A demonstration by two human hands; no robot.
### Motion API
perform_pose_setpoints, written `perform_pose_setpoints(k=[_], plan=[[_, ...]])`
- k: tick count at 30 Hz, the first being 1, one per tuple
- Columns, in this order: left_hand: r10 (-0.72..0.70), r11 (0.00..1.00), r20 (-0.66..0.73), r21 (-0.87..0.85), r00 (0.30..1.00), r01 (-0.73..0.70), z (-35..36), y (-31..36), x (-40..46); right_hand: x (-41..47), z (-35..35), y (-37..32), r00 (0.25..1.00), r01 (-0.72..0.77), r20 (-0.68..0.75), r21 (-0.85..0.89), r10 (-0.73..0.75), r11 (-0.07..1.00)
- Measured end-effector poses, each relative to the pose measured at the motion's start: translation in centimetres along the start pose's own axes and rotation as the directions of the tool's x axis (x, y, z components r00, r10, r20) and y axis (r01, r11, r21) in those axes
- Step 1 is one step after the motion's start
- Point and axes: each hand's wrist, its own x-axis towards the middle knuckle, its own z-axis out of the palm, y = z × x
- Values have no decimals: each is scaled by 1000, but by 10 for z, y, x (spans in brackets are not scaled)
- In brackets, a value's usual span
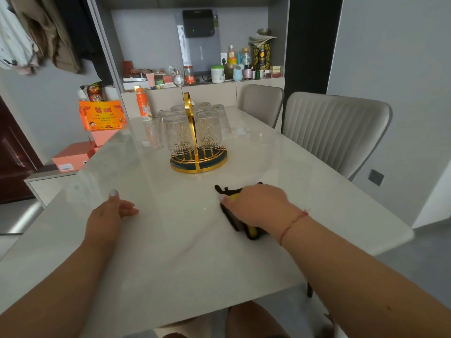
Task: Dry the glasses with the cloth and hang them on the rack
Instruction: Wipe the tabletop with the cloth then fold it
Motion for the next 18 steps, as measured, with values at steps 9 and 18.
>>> perform_pose_setpoints(k=[9,18], plan=[[-14,1000,10,-24,1000,14,-2,-1,0,-24,45,18,996,-54,75,-35,57,998],[16,1000,-2,-6,1000,-16,1,3,-4,19,43,74,973,-199,121,19,195,980]])
